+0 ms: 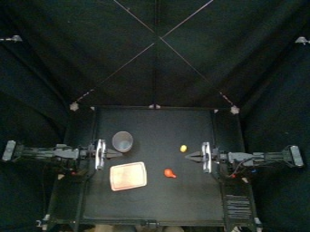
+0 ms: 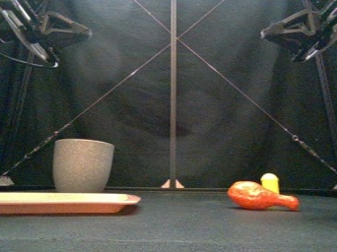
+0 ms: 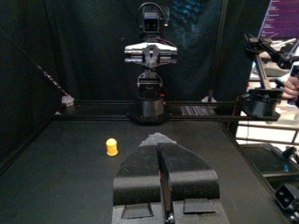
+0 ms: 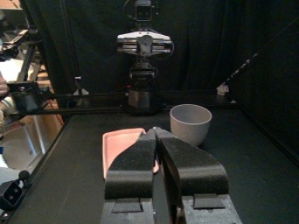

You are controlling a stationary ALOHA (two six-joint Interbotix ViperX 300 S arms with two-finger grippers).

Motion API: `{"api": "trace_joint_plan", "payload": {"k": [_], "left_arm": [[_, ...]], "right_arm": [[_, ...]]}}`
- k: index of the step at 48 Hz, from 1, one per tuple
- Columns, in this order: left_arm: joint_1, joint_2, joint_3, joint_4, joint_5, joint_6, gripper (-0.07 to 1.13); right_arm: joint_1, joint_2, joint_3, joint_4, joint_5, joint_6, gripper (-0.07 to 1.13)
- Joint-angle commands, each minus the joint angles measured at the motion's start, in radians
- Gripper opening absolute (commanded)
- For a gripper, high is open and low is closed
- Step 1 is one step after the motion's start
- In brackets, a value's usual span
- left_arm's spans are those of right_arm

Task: Pick the yellow can then place it on the pink plate
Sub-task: Pick the yellow can

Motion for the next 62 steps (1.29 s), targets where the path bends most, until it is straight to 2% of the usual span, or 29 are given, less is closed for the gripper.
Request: {"api": "trace_joint_plan", "payload": {"k": [1,11,24,27,31,38,44,52,62], "left_arm": [[0.023,0.015,0.005,-0.002,0.011,0.003,-0.04],[0.02,0.017,0.005,0.0,0.012,0.003,-0.03],[0.023,0.017,0.005,0.014,0.012,0.005,-0.03],[0.026,0.017,0.005,0.018,0.011,0.006,-0.03],[0.029,0.017,0.006,0.02,0.011,0.006,-0.03],[0.035,0.017,0.005,0.02,0.005,0.005,-0.02],[0.04,0.017,0.005,0.02,-0.002,0.005,-0.02],[0.058,0.017,0.006,0.018,-0.008,0.005,-0.02],[0.069,0.017,0.012,0.018,-0.008,0.005,-0.02]], "right_arm": [[-0.1,0.035,0.011,0.003,0.011,0.006,0.13],[-0.245,0.123,0.021,0.002,0.087,0.02,0.13],[-0.307,0.255,0.014,0.011,0.146,0.023,0.17],[-0.311,0.27,0.012,0.018,0.146,0.023,0.23],[-0.311,0.275,0.012,0.031,0.146,0.023,0.39],[-0.316,0.275,0.018,0.058,0.144,0.023,0.77],[-0.328,0.284,0.032,0.091,0.144,0.025,1.03],[-0.357,0.322,0.046,0.143,0.163,0.023,1.05],[-0.38,0.449,0.037,0.143,0.199,0.023,1.05]]}}
